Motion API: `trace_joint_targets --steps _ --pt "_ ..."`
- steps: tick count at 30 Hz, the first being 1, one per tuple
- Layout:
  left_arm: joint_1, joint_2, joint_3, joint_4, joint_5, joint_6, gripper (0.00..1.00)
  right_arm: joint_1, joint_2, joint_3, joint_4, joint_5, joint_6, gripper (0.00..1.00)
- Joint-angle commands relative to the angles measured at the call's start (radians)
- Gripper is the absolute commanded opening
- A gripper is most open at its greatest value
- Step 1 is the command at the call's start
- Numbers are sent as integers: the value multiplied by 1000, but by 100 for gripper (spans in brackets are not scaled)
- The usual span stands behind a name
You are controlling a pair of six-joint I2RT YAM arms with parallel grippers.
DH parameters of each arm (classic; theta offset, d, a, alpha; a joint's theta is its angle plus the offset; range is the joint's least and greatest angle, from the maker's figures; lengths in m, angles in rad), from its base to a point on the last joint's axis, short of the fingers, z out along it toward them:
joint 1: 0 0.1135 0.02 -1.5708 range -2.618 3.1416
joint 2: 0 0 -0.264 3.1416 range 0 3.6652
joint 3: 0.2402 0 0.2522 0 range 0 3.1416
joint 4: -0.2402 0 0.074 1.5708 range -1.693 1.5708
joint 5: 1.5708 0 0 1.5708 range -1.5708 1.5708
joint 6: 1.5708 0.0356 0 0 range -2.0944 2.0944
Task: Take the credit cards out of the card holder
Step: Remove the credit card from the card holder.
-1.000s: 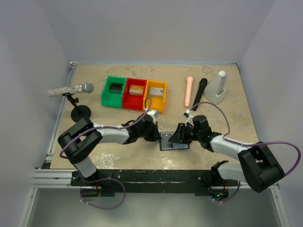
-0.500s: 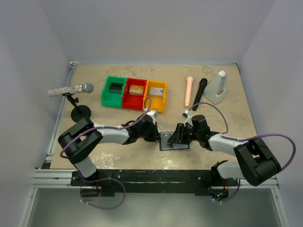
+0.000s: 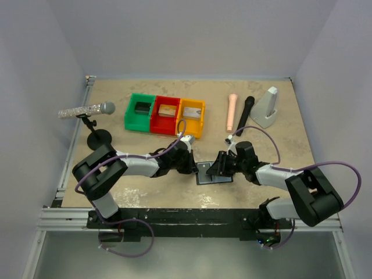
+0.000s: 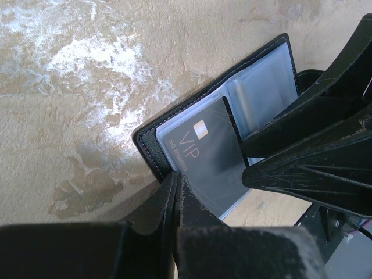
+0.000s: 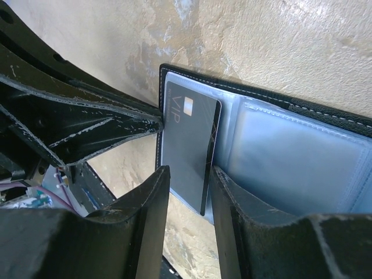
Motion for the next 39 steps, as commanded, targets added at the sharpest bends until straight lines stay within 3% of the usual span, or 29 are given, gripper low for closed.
trace_joint_targets --steps 1,21,39 --pt "-6 62 -12 -11 -18 8 0 4 -4 -1 122 -75 28 38" --pt "-5 82 -9 37 40 4 0 1 -18 -4 173 -126 44 35" --pt "-5 69 -29 58 40 -13 0 1 -10 22 102 -126 25 36"
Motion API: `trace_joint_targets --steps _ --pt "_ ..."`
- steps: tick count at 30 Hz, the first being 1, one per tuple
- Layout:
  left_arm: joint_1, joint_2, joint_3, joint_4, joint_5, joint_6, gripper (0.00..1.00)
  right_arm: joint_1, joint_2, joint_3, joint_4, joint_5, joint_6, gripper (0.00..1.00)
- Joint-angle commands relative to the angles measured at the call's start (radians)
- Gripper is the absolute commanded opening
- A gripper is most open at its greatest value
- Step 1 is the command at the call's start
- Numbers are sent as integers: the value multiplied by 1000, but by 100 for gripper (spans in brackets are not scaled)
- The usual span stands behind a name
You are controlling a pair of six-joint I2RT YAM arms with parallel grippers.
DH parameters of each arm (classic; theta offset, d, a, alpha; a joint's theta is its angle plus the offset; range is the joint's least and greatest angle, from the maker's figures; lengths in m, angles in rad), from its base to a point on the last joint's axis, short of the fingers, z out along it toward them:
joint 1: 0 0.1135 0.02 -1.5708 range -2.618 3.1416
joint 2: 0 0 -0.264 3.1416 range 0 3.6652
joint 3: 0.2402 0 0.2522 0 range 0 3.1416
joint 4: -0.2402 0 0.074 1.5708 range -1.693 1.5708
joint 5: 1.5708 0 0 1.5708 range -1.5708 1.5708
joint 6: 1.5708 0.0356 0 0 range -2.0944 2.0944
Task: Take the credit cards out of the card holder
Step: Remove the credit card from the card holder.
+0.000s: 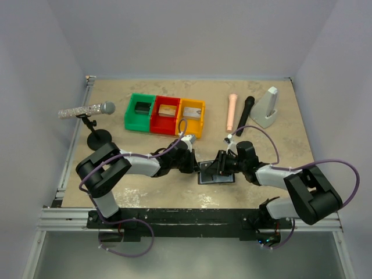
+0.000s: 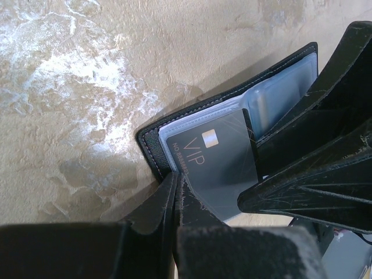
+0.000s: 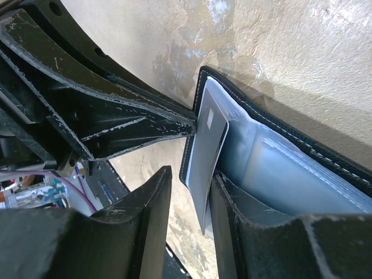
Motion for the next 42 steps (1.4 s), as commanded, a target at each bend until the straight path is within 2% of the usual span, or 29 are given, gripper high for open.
trace_joint_targets --steps 1,42 --pt "-11 32 -30 -25 -10 -5 0 10 -34 39 -4 -48 -7 35" --pt "16 85 -79 -28 -56 -37 0 -11 -169 40 -139 -15 -39 30"
